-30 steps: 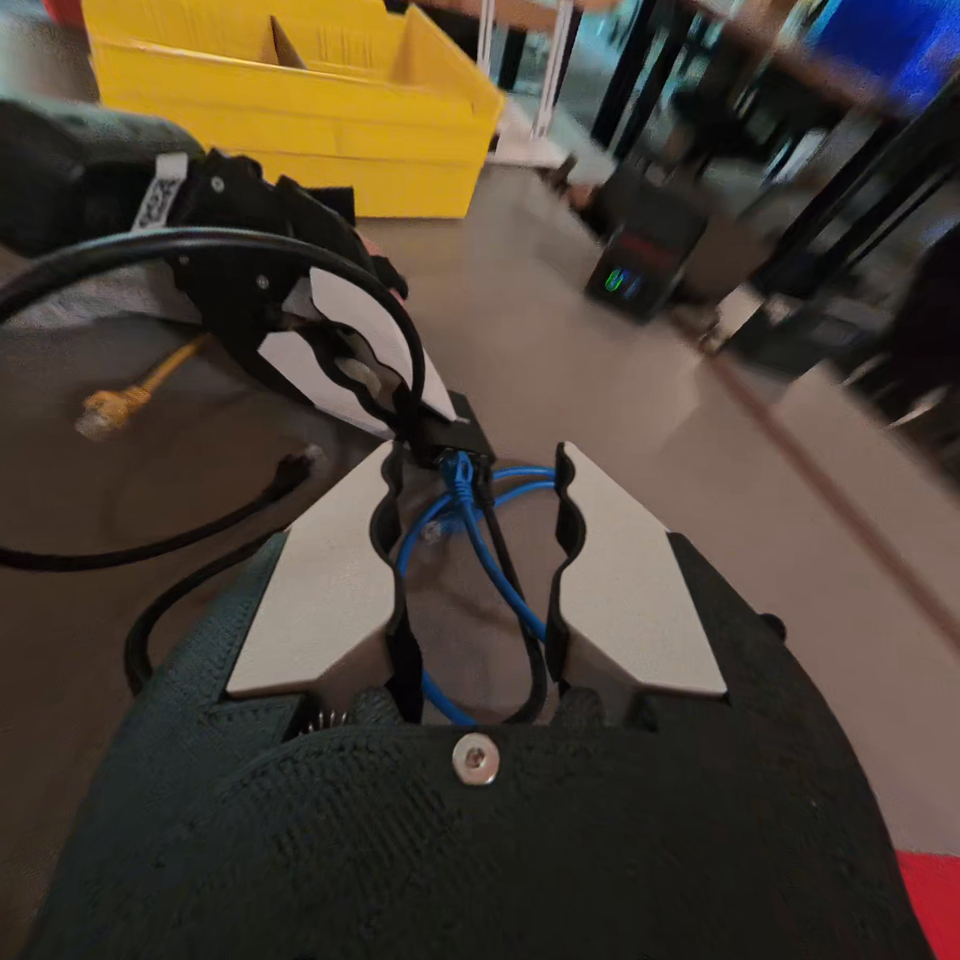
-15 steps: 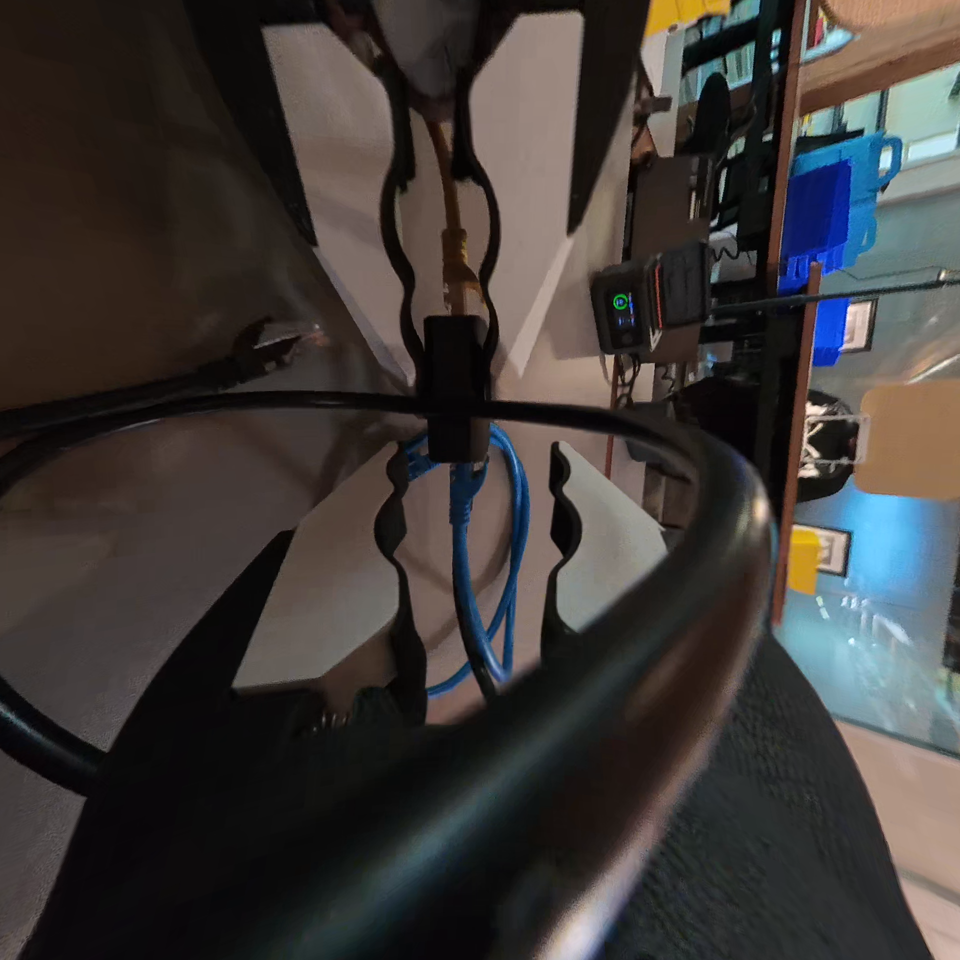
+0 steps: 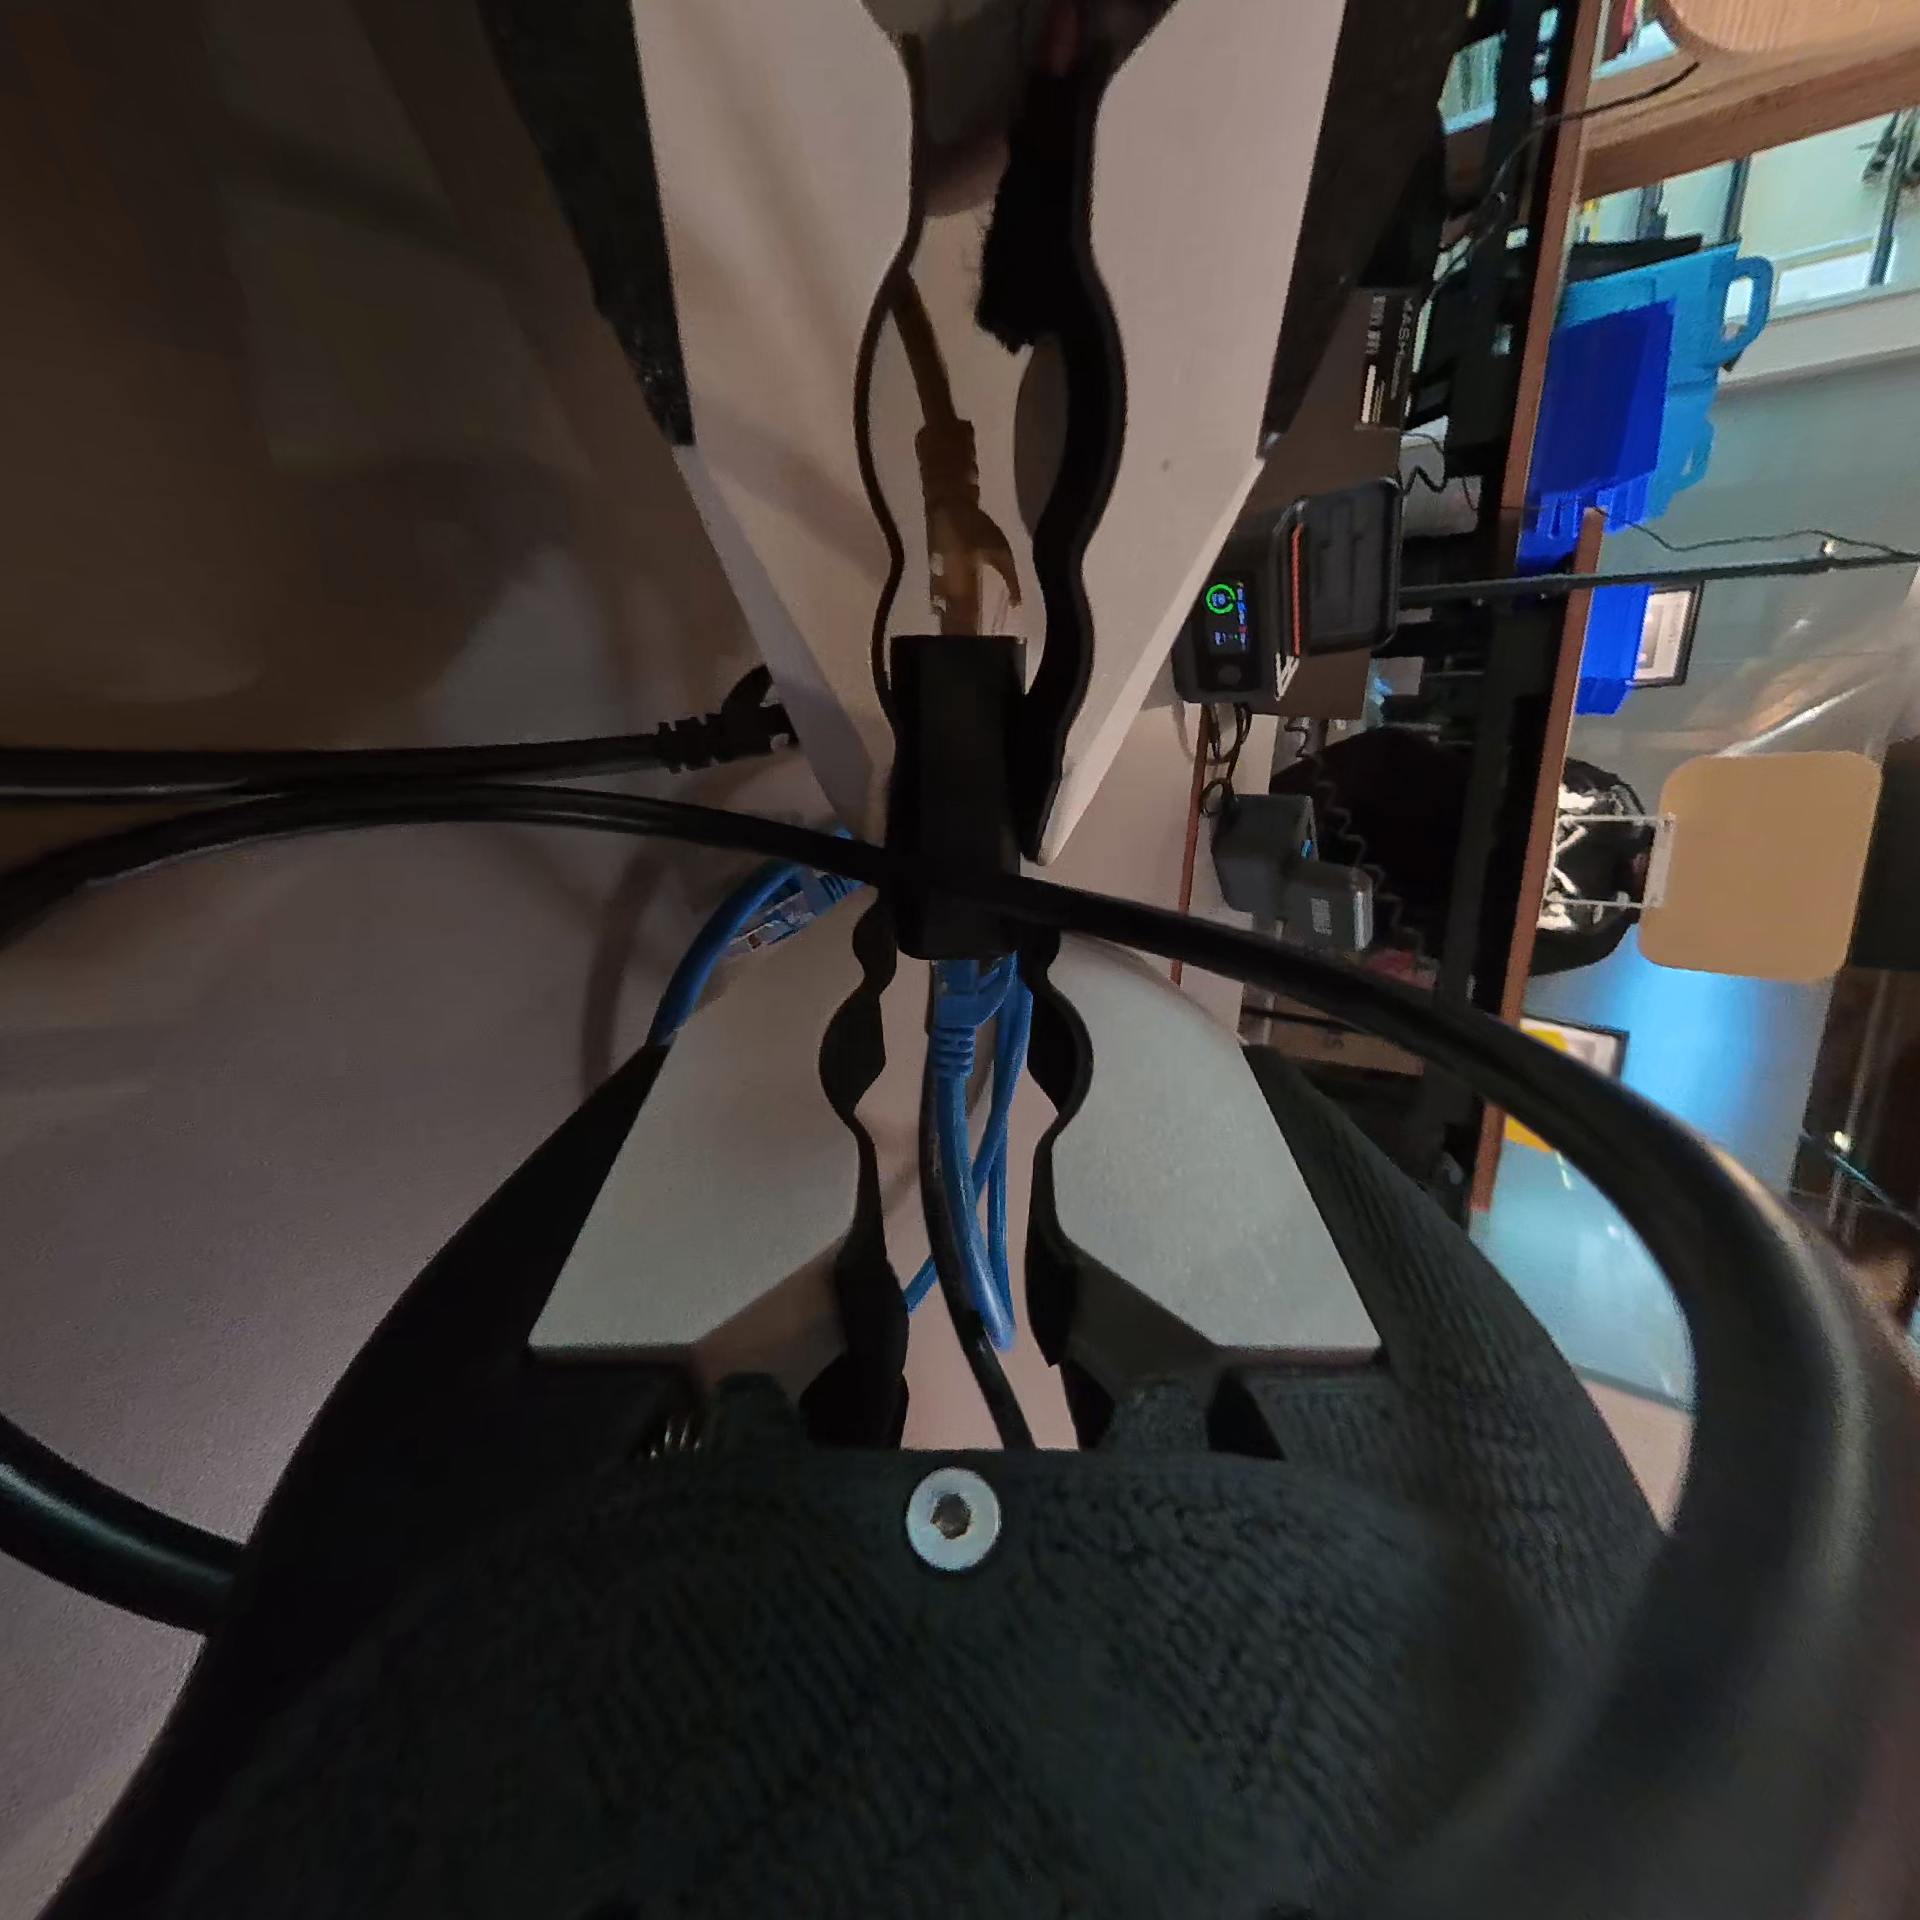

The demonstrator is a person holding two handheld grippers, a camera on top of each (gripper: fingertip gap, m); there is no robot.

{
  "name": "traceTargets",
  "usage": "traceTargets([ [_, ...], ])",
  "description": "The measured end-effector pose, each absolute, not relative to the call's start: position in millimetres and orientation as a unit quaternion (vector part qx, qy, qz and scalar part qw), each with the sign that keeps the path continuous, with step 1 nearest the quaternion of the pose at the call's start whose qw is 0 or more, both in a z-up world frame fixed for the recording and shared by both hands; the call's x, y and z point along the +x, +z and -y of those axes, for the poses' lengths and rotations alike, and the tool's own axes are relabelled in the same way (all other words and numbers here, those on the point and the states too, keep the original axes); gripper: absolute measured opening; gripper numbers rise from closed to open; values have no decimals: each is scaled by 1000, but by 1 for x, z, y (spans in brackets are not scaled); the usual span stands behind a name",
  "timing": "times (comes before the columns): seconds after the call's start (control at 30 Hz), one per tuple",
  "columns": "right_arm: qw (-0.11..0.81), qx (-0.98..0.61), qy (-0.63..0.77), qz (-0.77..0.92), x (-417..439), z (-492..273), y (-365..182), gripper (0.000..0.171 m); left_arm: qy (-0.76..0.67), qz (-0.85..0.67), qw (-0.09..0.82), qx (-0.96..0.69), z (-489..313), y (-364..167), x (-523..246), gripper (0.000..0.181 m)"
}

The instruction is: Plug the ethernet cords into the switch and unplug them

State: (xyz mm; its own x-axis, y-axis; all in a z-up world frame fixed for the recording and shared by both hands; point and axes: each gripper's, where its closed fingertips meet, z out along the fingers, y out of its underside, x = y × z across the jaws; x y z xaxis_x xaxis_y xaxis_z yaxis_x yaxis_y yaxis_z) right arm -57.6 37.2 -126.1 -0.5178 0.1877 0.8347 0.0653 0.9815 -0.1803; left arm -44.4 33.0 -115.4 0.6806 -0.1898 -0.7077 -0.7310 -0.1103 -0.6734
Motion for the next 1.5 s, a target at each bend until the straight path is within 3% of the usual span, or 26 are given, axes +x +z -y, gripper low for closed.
traceTargets([
  [0.07, 496, -77, 54, 863, -59, -40, -123, 21, 250, -318, 590, -699, -34, -111, -47, 23],
  [0.17, 513, -90, 33, 853, -59, -57, -114, 20, 288, -200, 678, -646, -31, -64, -67, 90],
  [0.27, 533, -130, 59, 834, -53, -79, -89, 21, 235, -78, 762, -598, -8, -25, -87, 111],
  [0.37, 570, -163, 90, 800, -43, -107, -41, 21, 214, 7, 828, -519, 23, 3, -112, 112],
  [0.43, 592, -181, 106, 778, -36, -130, -4, 21, 169, 18, 826, -537, 18, -12, -124, 96],
  [0.73, 663, -218, 107, 708, 0, -228, 148, 21, 144, 20, 810, -568, 4, -27, -126, 101],
  [0.9, 674, -254, 75, 690, 18, -293, 192, 21, 110, 64, 810, -572, 5, -35, -140, 99],
  [1.13, 665, -298, 53, 683, 33, -358, 203, 21, 99, 65, 800, -589, -2, -43, -143, 96],
  [1.43, 633, -381, 48, 672, 30, -414, 125, 21, 124, 13, 775, -620, -13, -51, -130, 93],
  [1.5, 624, -398, 49, 671, 30, -423, 104, 21, 127, -5, 764, -632, -16, -55, -125, 83],
])
